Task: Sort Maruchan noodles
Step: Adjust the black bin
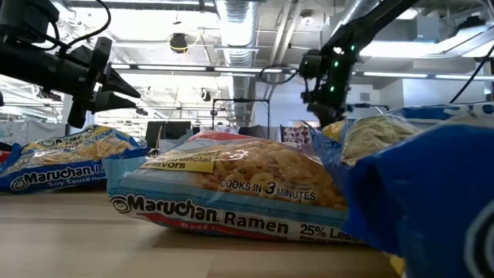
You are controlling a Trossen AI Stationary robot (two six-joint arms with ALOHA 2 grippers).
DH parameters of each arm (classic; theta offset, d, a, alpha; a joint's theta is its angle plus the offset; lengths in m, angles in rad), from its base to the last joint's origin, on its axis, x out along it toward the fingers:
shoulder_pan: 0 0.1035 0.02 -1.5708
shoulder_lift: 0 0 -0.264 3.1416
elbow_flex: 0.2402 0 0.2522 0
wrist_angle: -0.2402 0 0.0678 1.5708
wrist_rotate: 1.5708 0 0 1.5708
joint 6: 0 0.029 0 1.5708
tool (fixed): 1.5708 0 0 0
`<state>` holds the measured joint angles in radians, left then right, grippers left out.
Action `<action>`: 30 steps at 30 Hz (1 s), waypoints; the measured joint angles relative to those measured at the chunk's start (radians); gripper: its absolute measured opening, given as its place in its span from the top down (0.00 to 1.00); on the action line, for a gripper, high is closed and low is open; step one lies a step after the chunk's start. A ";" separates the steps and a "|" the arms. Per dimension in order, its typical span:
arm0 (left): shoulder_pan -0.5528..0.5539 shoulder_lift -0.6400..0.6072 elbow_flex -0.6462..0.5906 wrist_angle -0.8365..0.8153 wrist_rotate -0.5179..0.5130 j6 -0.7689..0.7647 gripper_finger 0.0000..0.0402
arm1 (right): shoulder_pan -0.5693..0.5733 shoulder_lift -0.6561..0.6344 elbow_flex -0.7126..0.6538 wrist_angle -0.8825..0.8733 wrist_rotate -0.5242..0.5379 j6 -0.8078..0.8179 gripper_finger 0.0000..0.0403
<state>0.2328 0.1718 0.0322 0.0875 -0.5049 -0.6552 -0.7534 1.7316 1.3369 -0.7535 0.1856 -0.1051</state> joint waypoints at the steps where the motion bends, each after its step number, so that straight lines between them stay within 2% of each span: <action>1: 0.000 0.000 0.000 0.000 0.000 -0.001 0.75 | -0.010 -0.015 0.006 -0.013 0.000 0.012 0.69; 5: 0.000 0.000 0.000 0.000 0.000 -0.021 0.75 | -0.071 -0.084 0.006 -0.105 -0.003 0.088 0.69; 9: 0.000 0.000 0.000 0.000 0.001 -0.022 0.75 | -0.133 -0.132 0.006 -0.186 -0.061 0.142 0.69; 16: 0.000 0.000 0.000 0.000 0.001 -0.022 0.75 | -0.195 -0.112 -0.016 -0.352 -0.086 0.218 0.69; 24: 0.000 0.000 0.000 0.000 -0.002 -0.022 0.75 | -0.213 -0.071 -0.102 -0.295 -0.108 0.237 0.69; 30: 0.001 0.000 0.000 0.000 -0.005 -0.022 0.75 | -0.225 -0.029 -0.116 -0.256 -0.049 0.237 0.69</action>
<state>0.2337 0.1717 0.0322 0.0874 -0.5098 -0.6773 -0.9786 1.7028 1.2213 -1.0095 0.1365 0.1314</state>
